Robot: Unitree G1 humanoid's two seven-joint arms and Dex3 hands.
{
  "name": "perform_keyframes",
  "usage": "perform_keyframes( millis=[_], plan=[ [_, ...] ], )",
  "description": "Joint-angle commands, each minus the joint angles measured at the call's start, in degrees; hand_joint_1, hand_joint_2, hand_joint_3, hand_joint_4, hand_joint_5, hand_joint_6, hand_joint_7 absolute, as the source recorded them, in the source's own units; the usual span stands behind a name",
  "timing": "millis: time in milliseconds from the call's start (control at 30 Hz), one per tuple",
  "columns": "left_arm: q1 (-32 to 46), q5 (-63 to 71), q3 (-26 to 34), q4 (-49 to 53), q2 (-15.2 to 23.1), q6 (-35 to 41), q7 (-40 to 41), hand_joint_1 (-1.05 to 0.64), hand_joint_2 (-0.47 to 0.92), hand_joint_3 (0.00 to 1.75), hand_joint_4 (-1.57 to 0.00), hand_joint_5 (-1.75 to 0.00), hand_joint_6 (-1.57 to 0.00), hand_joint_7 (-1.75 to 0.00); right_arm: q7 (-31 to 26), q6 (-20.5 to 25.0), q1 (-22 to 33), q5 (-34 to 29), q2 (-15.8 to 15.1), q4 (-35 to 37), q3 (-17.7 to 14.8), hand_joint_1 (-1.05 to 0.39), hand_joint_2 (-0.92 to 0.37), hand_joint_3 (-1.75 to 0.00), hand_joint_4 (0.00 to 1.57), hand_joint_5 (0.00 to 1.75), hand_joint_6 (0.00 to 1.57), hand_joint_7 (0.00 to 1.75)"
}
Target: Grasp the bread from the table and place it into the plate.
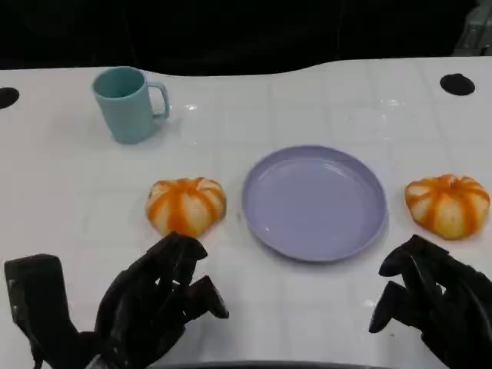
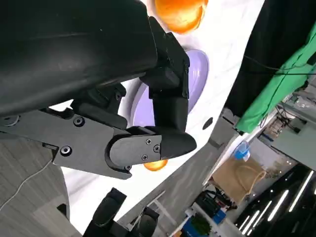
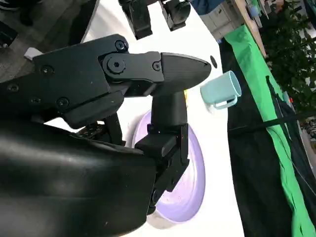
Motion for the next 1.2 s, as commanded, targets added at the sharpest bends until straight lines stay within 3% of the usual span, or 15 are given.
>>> perform_keyframes(
  millis=[33, 333, 367, 467, 567, 667, 833, 933, 1200],
  plan=[
    [-0.5, -0.2, 0.6, -0.3, 0.4, 0.5, 0.7, -0.53, 0.92, 0.48, -0.81, -1.75, -0.53, -1.75, -0.2, 0.3, -0.2, 0.5, -0.3, -0.5, -0.7, -0.44, -0.92, -0.43, 0.65, 1.75, 0.5, 1.6],
    [-1.1, 2.4, 0.1, -1.0, 1.1, -0.7, 0.9, -0.57, 0.92, 0.48, -0.77, -1.75, -0.48, -1.75, 0.3, -0.3, -0.2, 0.5, -0.3, 0.0, -0.6, -0.44, -0.92, -0.44, 0.66, 1.75, 0.5, 1.61],
    [-1.2, 3.4, -0.3, -1.4, 1.3, -1.1, 1.4, -0.56, 0.92, 0.4, -0.62, -1.73, -0.38, -1.59, 0.1, -0.2, -0.3, 0.4, -0.2, -0.1, -0.5, -0.44, -0.92, -0.44, 0.66, 1.75, 0.5, 1.61],
    [-1.3, 8.2, -2.2, -2.4, 2.3, -4.8, 1.9, -0.55, 0.92, 0.27, -0.51, -1.56, -0.36, -1.18, 0.1, -0.4, -0.3, 0.1, -0.2, 0.0, -0.3, -0.44, -0.92, -0.44, 0.66, 1.75, 0.51, 1.61],
    [-1.6, 12.7, -4.0, -2.2, 3.6, -9.3, 1.0, -0.53, 0.92, 0.23, -0.44, -1.49, -0.33, -1.01, -0.1, -0.2, -0.4, 0.1, -0.1, -0.1, -0.3, -0.44, -0.92, -0.44, 0.66, 1.75, 0.51, 1.61],
    [-2.7, 18.6, -6.2, -1.0, 6.5, -15.3, -0.4, -0.5, 0.92, 0.12, -0.24, -1.31, -0.3, -0.73, -0.2, -0.1, -0.6, 0.0, -0.1, 0.0, -0.2, -0.44, -0.92, -0.44, 0.66, 1.75, 0.51, 1.61],
    [-4.6, 28.4, -8.9, 0.4, 11.0, -22.6, -0.1, -0.52, 0.91, 0.01, -0.08, -1.17, -0.39, -0.36, 0.0, -0.5, -0.9, -0.2, -0.1, 0.4, -0.1, -0.45, -0.92, -0.45, 0.66, 1.75, 0.5, 1.61],
    [-6.5, 32.9, -9.6, 1.2, 13.0, -25.0, 0.4, -0.51, 0.89, 0.0, -0.02, -1.06, -0.4, -0.25, -0.3, -0.4, -1.1, -0.2, 0.1, 0.5, -0.1, -0.44, -0.92, -0.45, 0.65, 1.75, 0.5, 1.61],
    [-13.8, 49.1, -12.3, 5.6, 20.4, -31.4, 2.0, -0.42, 0.84, 0.0, 0.0, -0.86, -0.37, -0.18, -0.3, -0.5, -1.2, -0.7, 0.1, 0.5, 0.1, -0.45, -0.92, -0.44, 0.64, 1.75, 0.49, 1.62]
  ],
)
